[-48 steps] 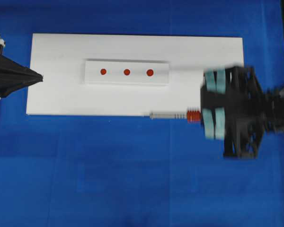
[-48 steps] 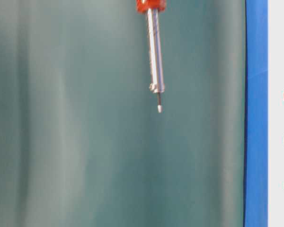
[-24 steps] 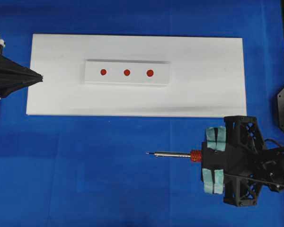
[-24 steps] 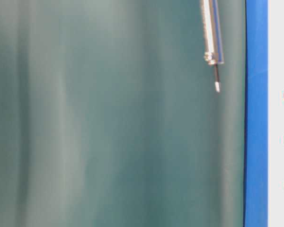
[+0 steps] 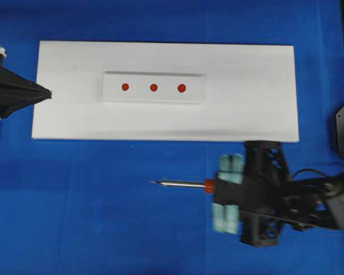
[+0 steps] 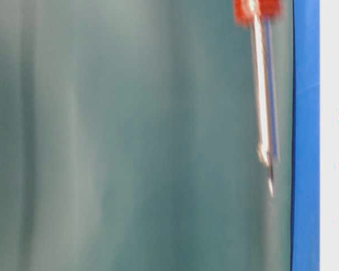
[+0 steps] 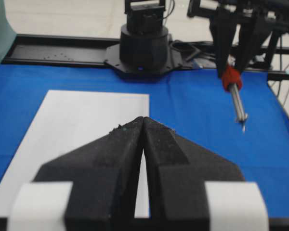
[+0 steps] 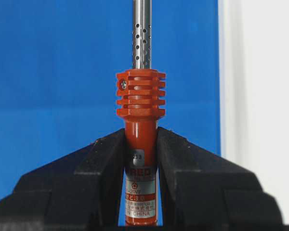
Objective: Touch the tip of the soldering iron to the mark.
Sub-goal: 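Carry the iron with the right gripper back toward its table spot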
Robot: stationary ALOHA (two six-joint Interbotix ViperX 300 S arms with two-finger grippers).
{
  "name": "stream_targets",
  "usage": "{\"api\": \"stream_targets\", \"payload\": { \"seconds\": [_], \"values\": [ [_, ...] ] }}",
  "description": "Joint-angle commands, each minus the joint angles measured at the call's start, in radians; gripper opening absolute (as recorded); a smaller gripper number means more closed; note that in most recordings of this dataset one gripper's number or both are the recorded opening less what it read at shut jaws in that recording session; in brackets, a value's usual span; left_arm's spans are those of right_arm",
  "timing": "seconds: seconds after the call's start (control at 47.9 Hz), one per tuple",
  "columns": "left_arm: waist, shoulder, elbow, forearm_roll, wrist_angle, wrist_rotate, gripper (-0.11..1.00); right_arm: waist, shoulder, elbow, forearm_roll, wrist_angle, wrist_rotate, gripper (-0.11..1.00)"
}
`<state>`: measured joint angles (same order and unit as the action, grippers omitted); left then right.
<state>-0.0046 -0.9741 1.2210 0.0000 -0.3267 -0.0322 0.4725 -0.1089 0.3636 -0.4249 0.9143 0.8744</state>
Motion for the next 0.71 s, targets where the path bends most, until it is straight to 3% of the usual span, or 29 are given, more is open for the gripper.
{"api": "stream_targets", "payload": {
  "seconds": [0.0, 0.397, 0.69],
  "values": [
    [0.002, 0.003, -0.012, 0.002, -0.008, 0.0, 0.0, -0.031, 0.023, -0.061, -0.006, -0.025, -0.003, 0.06],
    [0.002, 0.003, -0.011, 0.002, -0.008, -0.002, 0.0, -0.08, 0.204, -0.278, -0.005, -0.044, -0.103, 0.06],
    [0.002, 0.003, -0.012, 0.002, -0.003, -0.003, 0.0, -0.089, 0.222, -0.281, -0.002, -0.044, -0.1, 0.06]
  ]
}}
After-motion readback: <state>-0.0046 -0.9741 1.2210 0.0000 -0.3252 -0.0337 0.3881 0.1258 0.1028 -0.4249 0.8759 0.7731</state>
